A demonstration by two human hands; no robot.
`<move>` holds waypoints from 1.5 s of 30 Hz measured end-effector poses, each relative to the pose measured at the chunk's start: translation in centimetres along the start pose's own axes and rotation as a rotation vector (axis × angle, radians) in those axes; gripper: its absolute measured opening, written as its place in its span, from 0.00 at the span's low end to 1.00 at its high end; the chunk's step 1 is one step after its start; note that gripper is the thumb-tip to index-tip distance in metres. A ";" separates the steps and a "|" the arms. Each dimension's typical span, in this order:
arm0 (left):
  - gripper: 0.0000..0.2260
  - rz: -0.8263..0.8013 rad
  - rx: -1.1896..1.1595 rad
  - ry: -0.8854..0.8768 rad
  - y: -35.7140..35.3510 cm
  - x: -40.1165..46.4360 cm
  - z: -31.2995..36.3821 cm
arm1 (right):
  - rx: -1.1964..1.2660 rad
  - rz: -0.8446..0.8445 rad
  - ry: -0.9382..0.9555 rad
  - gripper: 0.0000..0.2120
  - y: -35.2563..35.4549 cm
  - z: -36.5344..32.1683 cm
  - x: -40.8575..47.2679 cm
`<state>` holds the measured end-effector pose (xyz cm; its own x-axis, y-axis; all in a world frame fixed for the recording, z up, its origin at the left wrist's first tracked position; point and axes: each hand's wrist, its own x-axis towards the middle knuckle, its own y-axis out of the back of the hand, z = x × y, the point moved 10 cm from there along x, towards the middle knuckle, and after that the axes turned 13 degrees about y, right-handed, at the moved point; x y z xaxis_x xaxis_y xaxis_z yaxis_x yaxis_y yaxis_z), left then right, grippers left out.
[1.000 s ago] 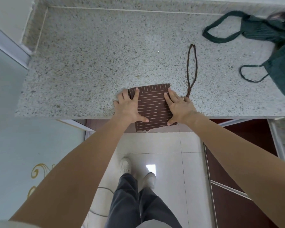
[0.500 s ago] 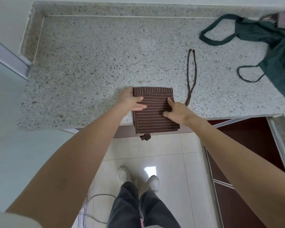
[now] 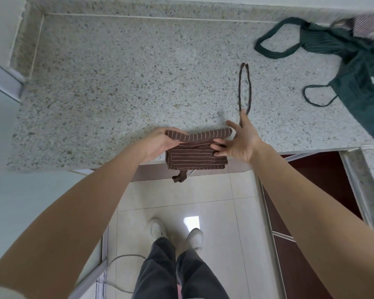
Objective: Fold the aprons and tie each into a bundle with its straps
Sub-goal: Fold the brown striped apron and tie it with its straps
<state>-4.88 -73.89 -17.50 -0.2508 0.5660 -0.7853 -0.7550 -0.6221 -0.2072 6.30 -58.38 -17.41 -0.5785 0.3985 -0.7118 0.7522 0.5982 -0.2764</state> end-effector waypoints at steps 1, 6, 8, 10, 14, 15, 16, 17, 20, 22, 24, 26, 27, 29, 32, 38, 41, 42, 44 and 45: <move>0.21 0.006 0.097 -0.016 -0.2 -0.2 0.0 | -0.047 -0.016 -0.006 0.28 -0.2 0.2 -0.2; 0.26 0.087 0.408 -0.112 -0.4 -0.8 0.9 | -0.180 0.005 0.066 0.20 -0.7 1.1 0.0; 0.26 0.136 0.439 -0.138 -0.4 -1.6 1.1 | -0.200 0.013 0.102 0.26 -0.7 1.4 -0.1; 0.23 0.173 0.228 -0.129 -0.1 -2.6 0.8 | -0.214 -0.004 0.126 0.29 -0.5 1.7 -0.5; 0.08 0.318 -0.028 -0.110 0.4 -2.7 -0.5 | -0.207 -0.130 0.184 0.29 -0.9 2.2 -0.8; 0.07 0.386 0.089 -0.142 0.3 -2.7 -0.5 | -0.202 -0.165 0.190 0.29 -1.1 2.3 -0.9; 0.07 0.448 0.237 -0.193 0.1 -2.7 -0.4 | -0.199 -0.188 0.194 0.30 -1.0 2.4 -0.9; 0.08 0.491 0.361 -0.238 -0.3 -2.8 -0.4 | -0.198 -0.210 0.199 0.30 -1.0 2.4 -1.0; 0.13 0.540 0.528 -0.291 -0.9 -3.2 -0.9 | -0.159 -0.234 0.227 0.30 -0.9 2.3 -1.2; 0.15 0.549 0.529 -0.333 -0.9 -3.4 -0.1 | -0.120 -0.213 0.259 0.29 -0.8 2.3 -1.0; 0.16 0.564 0.558 -0.340 -1.0 -3.5 0.7 | -0.160 -0.183 0.299 0.29 -0.7 2.2 -0.7; 0.18 0.560 0.587 -0.304 -1.0 -3.1 0.9 | -0.289 -0.171 0.333 0.29 -0.6 1.8 -0.5; 0.19 0.550 0.604 -0.281 -1.0 -2.9 0.7 | -0.374 -0.185 0.340 0.29 -0.6 1.6 -0.5; 0.21 0.530 0.646 -0.245 -1.1 -2.5 0.3 | -0.560 -0.241 0.348 0.29 -0.8 1.3 -0.7; 0.25 0.492 0.731 -0.219 -1.3 -2.2 0.0 | -0.841 -0.307 0.374 0.31 -1.6 0.5 -1.1; 0.31 0.500 1.103 -0.136 -1.4 -1.7 -0.4 | -1.426 -0.338 0.315 0.36 -2.9 0.8 0.4; 0.31 0.560 1.376 -0.086 -0.8 -1.3 -0.4 | -1.644 -0.311 0.306 0.36 -2.9 0.6 -0.3; 0.32 0.575 1.439 -0.076 -0.7 -1.3 -0.5 | -1.755 -0.282 0.331 0.35 -2.9 0.2 -0.6; 0.32 0.594 1.523 -0.058 -0.7 -1.2 -0.6 | -2.005 -0.203 0.383 0.35 -2.7 -0.8 -0.9; 0.32 0.596 1.555 -0.046 -0.7 -1.1 -0.6 | -2.111 -0.177 0.383 0.35 -2.4 -0.9 -1.0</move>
<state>-3.77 -74.39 -16.87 -0.7015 0.4946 -0.5131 -0.3890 0.3375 0.8572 4.77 -59.53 -15.48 -0.8065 0.1886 -0.5604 -0.5257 0.2052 0.8256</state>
